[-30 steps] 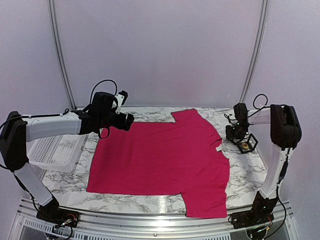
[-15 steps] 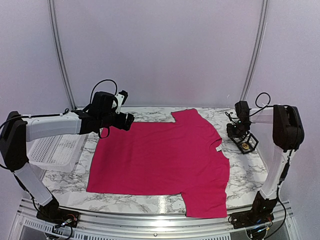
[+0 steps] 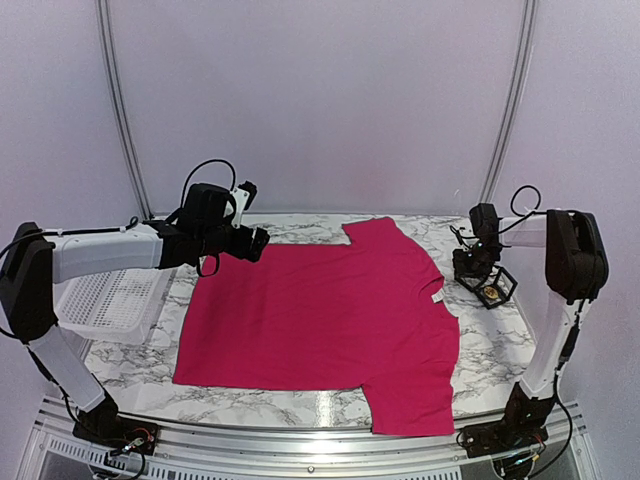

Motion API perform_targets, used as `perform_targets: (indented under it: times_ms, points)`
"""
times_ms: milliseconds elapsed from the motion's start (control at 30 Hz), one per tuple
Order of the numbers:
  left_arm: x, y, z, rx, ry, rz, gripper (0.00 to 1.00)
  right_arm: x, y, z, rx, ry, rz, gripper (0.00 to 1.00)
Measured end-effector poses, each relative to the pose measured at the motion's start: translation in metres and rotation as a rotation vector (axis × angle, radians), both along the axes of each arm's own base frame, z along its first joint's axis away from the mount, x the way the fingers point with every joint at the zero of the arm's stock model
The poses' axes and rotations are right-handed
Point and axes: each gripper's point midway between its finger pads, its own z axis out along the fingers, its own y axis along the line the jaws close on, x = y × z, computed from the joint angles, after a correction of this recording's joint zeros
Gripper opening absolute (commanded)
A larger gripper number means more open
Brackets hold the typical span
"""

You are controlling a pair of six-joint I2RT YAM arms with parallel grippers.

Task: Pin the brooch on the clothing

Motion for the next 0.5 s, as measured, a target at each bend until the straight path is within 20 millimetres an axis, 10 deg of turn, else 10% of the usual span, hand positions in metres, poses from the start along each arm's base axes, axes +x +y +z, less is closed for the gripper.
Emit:
perform_targets:
  times_ms: [500]
  points:
    - [-0.0003,-0.003,-0.0041,0.004,0.013,-0.015,0.99,-0.0052,-0.0005,-0.001,-0.002,0.021,-0.002,0.07]
